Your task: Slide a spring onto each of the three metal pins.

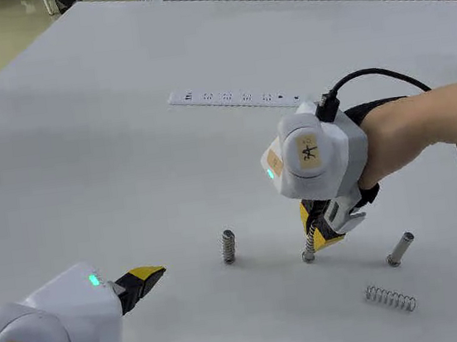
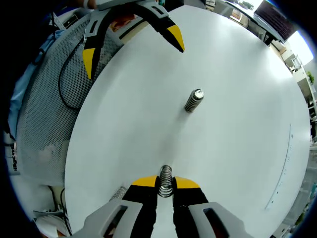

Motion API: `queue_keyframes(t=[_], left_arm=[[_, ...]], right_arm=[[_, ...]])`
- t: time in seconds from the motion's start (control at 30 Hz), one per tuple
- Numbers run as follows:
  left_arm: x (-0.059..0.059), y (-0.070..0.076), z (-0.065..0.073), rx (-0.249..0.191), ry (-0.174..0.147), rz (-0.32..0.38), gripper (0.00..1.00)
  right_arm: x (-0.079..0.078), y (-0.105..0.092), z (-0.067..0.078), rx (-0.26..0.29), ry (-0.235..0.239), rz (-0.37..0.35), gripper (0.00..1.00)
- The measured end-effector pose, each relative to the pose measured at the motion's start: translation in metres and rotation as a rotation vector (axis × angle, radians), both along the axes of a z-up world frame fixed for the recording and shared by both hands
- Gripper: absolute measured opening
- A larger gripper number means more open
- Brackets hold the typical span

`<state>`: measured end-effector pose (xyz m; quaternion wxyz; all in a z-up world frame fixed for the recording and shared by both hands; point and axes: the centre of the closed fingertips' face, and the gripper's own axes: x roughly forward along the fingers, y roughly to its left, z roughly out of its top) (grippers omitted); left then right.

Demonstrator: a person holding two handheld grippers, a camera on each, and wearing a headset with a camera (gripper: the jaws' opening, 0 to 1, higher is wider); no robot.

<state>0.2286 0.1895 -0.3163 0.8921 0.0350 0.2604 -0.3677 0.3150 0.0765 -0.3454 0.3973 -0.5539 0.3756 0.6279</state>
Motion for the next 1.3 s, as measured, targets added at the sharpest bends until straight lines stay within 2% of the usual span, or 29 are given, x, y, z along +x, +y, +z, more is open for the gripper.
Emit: queue_keyframes(t=[0.53,0.7,0.8,1.3], left_arm=[[0.000,-0.001,0.000,-0.008,0.003,0.000,0.86],[-0.001,-0.001,-0.001,-0.007,0.004,-0.001,0.86],[-0.001,-0.001,-0.001,-0.009,0.006,-0.004,0.86],[0.000,-0.004,0.000,-0.011,0.005,-0.011,0.86]], right_arm=[[-0.001,0.001,-0.013,-0.020,0.007,-0.001,0.08],[-0.004,0.001,-0.014,-0.017,0.011,-0.004,0.08],[-0.007,0.005,-0.013,-0.002,0.032,-0.019,0.08],[-0.007,0.004,-0.016,-0.002,0.023,-0.019,0.09]])
